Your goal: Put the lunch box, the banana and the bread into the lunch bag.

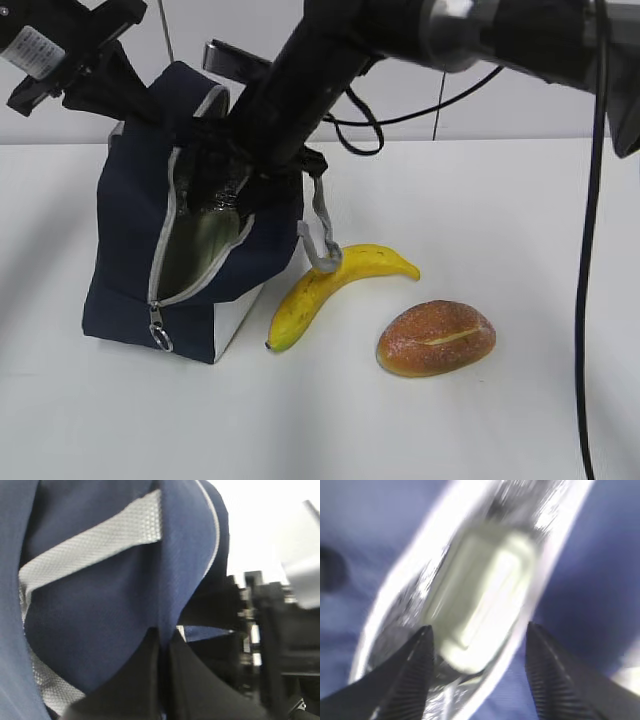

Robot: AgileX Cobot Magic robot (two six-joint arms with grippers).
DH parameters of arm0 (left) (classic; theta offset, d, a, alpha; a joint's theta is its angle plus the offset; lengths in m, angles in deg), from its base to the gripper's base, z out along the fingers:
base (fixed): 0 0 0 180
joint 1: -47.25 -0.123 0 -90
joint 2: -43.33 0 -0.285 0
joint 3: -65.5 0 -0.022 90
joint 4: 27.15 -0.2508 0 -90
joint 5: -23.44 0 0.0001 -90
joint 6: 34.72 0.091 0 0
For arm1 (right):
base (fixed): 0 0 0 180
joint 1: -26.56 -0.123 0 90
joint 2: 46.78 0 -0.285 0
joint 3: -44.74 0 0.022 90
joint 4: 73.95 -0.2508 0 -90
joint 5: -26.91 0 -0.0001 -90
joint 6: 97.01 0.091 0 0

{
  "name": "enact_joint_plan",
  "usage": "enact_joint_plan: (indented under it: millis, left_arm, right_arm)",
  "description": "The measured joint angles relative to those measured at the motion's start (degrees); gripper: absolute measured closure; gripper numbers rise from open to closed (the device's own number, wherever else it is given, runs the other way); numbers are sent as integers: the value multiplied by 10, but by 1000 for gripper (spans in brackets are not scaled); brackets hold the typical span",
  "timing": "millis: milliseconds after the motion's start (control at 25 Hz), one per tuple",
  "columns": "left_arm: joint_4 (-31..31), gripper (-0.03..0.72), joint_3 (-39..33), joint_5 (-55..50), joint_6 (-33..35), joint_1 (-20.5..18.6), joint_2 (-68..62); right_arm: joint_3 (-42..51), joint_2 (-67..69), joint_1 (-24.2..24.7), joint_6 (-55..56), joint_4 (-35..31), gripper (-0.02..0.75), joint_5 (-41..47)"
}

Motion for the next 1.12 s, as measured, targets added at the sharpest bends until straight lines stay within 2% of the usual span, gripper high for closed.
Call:
enact_joint_plan:
  millis: [80, 240, 520, 760, 960, 1120]
  left_arm:
    - [-1, 690, 0, -1, 0, 0, 0]
    - [-1, 690, 0, -3, 0, 0, 0]
    - [-1, 690, 0, -10, 0, 0, 0]
    - [-1, 690, 0, -10, 0, 0, 0]
    - [-5, 690, 0, -10, 2, 0, 0]
    - [-31, 690, 0, -10, 2, 0, 0]
  right_arm:
    - [-41, 0, 3, 0, 37, 309, 44]
    - [-106, -9, 3, 5, 105, 309, 59]
    - [-107, -65, 4, 10, 182, 309, 71]
    - [-16, -161, 4, 10, 251, 311, 73]
    - [119, -252, 4, 13, 333, 312, 73]
    - [221, -296, 4, 32, 387, 312, 73]
